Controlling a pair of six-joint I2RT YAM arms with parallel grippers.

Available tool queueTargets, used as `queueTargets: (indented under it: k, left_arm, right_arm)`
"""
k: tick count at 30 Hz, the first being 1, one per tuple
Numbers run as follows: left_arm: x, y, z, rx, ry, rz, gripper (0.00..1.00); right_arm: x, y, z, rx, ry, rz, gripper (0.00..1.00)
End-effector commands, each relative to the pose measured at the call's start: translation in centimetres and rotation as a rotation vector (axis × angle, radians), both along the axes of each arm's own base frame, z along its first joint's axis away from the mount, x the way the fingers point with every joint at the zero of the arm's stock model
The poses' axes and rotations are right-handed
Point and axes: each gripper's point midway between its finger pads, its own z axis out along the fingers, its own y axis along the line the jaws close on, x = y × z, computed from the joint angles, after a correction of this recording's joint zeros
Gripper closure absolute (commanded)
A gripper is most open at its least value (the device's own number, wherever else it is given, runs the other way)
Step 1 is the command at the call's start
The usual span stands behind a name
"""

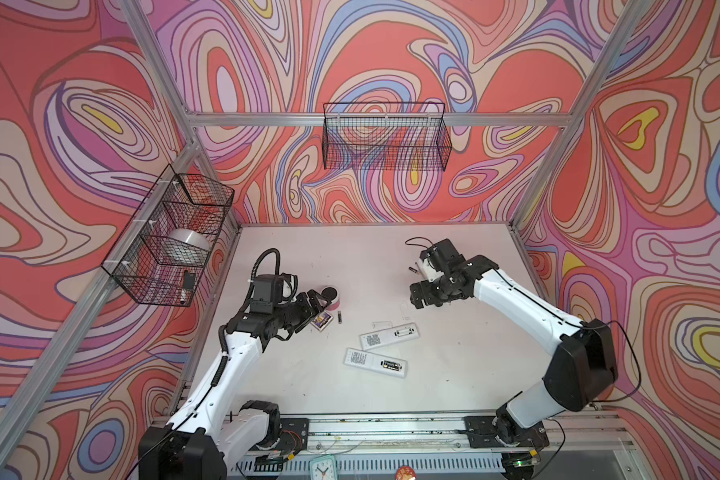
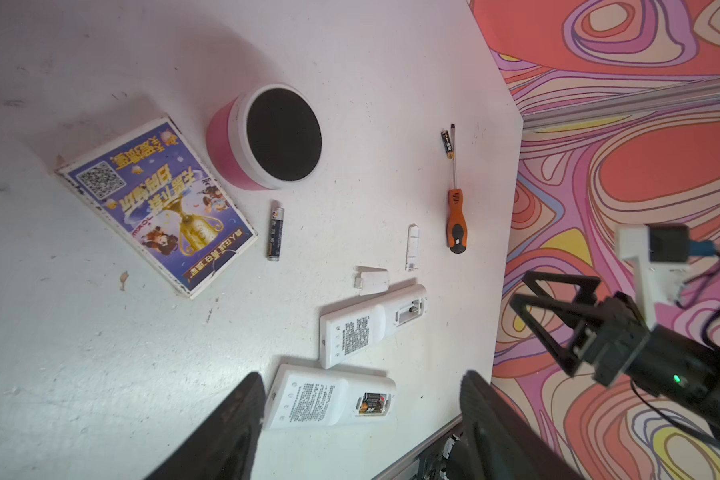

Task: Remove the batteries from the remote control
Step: 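Open the right gripper to leave the remote on the table and rise, then grasp the orange-handled screwdriver by its handle with the right gripper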

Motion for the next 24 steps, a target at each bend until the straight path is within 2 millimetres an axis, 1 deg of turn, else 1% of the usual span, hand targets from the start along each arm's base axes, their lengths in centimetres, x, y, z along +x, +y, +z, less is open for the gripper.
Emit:
queueTargets:
  k: [1,3,5,8,12,15,18,21,22,24]
  left_arm:
    - [1.2,-0.8,1.6,-0.096,-0.042,0.003,0.23]
    - [1.1,-1.2,1.4,-0.130,-0.025,0.000,0.23]
    - [1.3,-1.5,1.9,-0.156,-0.047,-0.011,0.22]
    - [0.6,-1.7,1.5,-0.148,-0.014,-0.034,0.22]
    - [0.2,-2.0,1.6,-0.153,-0.009,-0.064,0.22]
    - [0.3,-2.4,2.0,-0.178,-0.024,-0.086,0.23]
    - [0.5,-2.5,1.8,-0.186,-0.009,-0.091,0.24]
    - [0.6,-2.7,1.7,-0.192,0.001,-0.099,0.24]
    - [1.0,-2.8,2.1,-0.195,-0.020,-0.102,0.25]
    - [1.2,-2.8,2.1,-0.200,-0.023,-0.103,0.25]
  right_arm:
    - [1.1,-1.3,-2.1,-0.017,0.101,-0.096,0.05]
    - [3.0,-2.2,-3.4,-0.048,0.109,-0.119,0.06]
    - [4.3,-2.8,-4.7,-0.065,0.136,-0.125,0.07]
    - [5.6,-3.4,-6.3,-0.099,0.164,-0.118,0.09]
    - [7.0,-3.9,-7.3,-0.120,0.176,-0.111,0.13]
    - [7.4,-4.1,-8.4,-0.120,0.195,-0.110,0.17]
    - [7.4,-4.0,-9.7,-0.109,0.225,-0.111,0.22]
    - [6.9,-3.8,-10.7,-0.097,0.248,-0.113,0.29]
    - [6.7,-3.8,-11.0,-0.091,0.254,-0.117,0.32]
    - [6.3,-3.7,-11.5,-0.083,0.268,-0.118,0.38]
